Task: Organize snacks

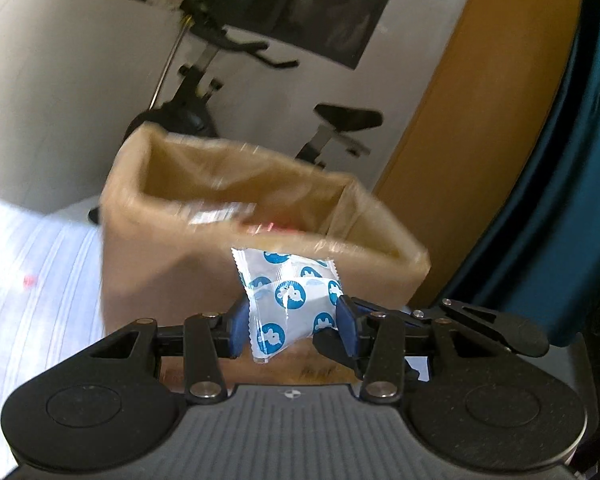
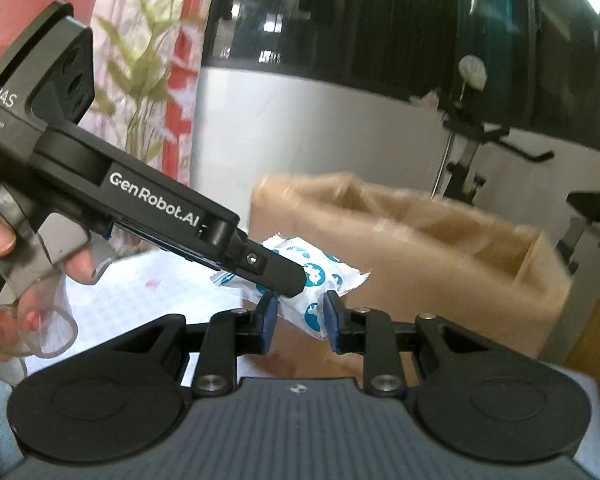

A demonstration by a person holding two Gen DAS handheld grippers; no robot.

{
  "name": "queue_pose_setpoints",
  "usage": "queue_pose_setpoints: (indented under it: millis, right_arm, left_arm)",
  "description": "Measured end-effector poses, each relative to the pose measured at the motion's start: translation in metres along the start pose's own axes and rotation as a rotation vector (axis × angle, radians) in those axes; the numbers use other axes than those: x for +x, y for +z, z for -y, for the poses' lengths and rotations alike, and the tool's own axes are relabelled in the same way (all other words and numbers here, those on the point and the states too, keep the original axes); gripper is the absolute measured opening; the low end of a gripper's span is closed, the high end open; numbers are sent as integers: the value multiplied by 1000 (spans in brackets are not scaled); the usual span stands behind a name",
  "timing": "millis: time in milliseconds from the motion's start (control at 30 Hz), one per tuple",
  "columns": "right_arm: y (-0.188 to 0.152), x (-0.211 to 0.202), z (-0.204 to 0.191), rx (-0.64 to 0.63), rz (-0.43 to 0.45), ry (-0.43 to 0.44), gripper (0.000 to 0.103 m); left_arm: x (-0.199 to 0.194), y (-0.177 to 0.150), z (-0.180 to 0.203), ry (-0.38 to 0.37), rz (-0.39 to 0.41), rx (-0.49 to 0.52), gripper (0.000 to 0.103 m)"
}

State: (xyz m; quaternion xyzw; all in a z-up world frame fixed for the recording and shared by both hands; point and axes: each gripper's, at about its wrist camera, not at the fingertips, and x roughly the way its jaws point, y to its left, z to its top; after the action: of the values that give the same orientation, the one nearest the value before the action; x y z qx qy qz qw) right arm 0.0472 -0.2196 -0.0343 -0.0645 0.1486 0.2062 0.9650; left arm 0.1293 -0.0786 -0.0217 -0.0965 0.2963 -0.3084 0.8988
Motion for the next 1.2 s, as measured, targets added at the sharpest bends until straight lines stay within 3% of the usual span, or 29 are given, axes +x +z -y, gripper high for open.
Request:
queue_pose_setpoints:
  millis: [167,367,700,933,1033,1133,1200]
  right_arm:
    - [29,6,34,29,25,-25,28]
    - [52,21,64,36,11,-53,27]
    - [51,54,99,121,-72,-82,27]
    - [43,58,102,128,-110,-81,29]
    - [42,56,110,158,-127,-108,34]
    - [42,48,115,210,-130,-140,52]
    - [43,40,116,242,-122,-150,69]
  left_arm:
    - [22,41,8,-51,-23,-4,47]
    - [49,69,27,-26,-32,87,47]
    - [89,70,8,-3,-91,33,47]
    - [83,68,1,102,-71,61,63]
    - [72,70,-2,141,-51,81,72]
    - [56,70,0,176,-27,114,82]
    - [46,71,4,216,-6,143,87]
